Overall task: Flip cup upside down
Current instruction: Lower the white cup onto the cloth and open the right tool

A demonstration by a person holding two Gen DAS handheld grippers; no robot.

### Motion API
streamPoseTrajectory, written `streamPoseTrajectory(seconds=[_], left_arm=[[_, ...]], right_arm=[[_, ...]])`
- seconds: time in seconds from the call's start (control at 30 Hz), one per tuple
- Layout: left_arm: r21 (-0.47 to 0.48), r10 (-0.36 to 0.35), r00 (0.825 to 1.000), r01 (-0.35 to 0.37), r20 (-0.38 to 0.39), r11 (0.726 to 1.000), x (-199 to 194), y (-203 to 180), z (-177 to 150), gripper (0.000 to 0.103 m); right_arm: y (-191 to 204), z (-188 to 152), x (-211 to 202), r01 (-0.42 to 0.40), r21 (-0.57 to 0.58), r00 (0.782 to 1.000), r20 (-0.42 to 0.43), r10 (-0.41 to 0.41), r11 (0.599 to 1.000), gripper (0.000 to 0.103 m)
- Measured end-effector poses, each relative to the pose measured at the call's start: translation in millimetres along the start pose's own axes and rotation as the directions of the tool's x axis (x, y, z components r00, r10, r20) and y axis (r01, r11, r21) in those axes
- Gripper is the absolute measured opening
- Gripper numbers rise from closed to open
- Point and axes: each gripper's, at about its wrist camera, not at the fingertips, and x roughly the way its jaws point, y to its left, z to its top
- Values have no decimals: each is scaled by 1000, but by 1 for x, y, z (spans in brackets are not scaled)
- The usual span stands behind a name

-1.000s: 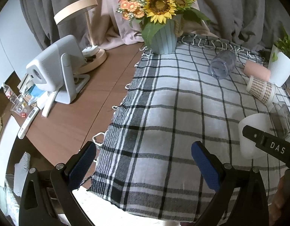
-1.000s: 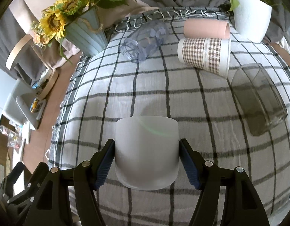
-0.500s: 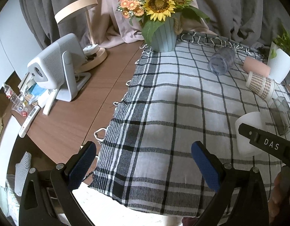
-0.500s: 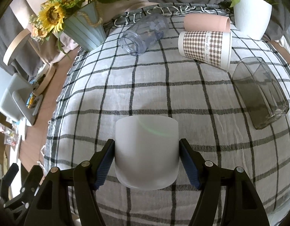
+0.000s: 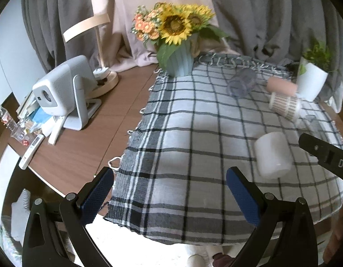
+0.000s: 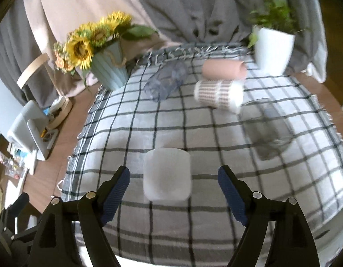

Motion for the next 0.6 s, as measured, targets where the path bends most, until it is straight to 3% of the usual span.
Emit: streamPoseTrajectory(seconds=[0.3, 0.6], left_arm=[[19, -111, 993, 110, 45, 994, -19, -39, -9, 103], [31, -162, 986, 161, 41, 986, -14, -94, -13, 103]], right_arm=[[-31, -16, -48, 87, 14, 995, 52, -88, 996, 82], [-71, -18, -49, 118, -16, 993, 23, -118, 993, 82]])
